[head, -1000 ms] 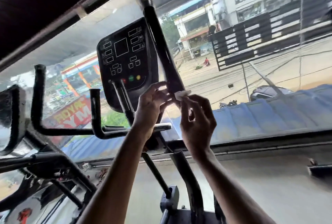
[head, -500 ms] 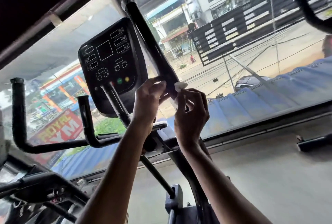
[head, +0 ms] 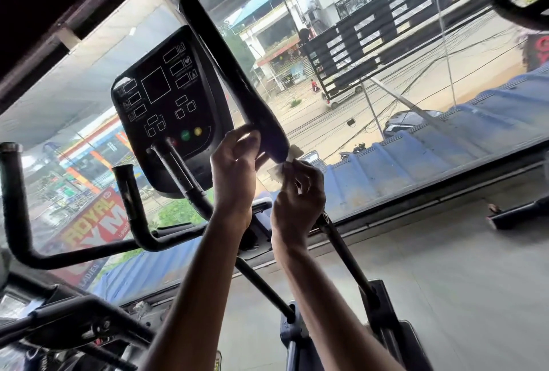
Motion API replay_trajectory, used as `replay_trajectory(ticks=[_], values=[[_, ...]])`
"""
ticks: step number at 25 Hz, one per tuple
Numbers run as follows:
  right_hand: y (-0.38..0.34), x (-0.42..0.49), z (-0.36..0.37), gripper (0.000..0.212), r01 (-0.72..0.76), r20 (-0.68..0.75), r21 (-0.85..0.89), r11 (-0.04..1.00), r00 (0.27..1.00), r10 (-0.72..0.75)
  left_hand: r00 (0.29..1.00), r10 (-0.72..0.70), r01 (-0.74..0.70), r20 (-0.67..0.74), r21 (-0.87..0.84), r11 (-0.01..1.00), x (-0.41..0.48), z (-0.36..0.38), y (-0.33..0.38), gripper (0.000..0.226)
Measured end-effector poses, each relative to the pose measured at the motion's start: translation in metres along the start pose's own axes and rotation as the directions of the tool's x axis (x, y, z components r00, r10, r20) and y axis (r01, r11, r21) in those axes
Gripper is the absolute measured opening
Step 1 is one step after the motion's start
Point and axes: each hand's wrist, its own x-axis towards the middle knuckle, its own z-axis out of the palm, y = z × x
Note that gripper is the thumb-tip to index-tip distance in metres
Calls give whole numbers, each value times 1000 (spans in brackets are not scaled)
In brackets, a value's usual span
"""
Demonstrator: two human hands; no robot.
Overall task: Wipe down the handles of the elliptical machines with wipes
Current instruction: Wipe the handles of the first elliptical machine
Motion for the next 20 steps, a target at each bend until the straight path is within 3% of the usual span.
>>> replay_trajectory(ticks=[3,7,11,17,20], values=[[8,6,-1,16,-118,-58,-27,993,992,116,1000,0,0,-17,-3,1000,-2,1,0,18],[6,5,0,23,31,-11,38,999,999,-31,998,44,-43,-55,17,999,-5,7,-5,21],[14,15,-4,18,-141,-65,-40,989,988,139,996,56,-54,-70,33,998,-6,8,-7,20],[-11,4,-1,7,214,42,-34,976,976,-213,997,60,-57,-58,45,997,-8,8,-3,17],[-30,10,8,8,440,155,-115,891,894,-421,999,25,-25,-32,8,1000,-8,4,-4,26]])
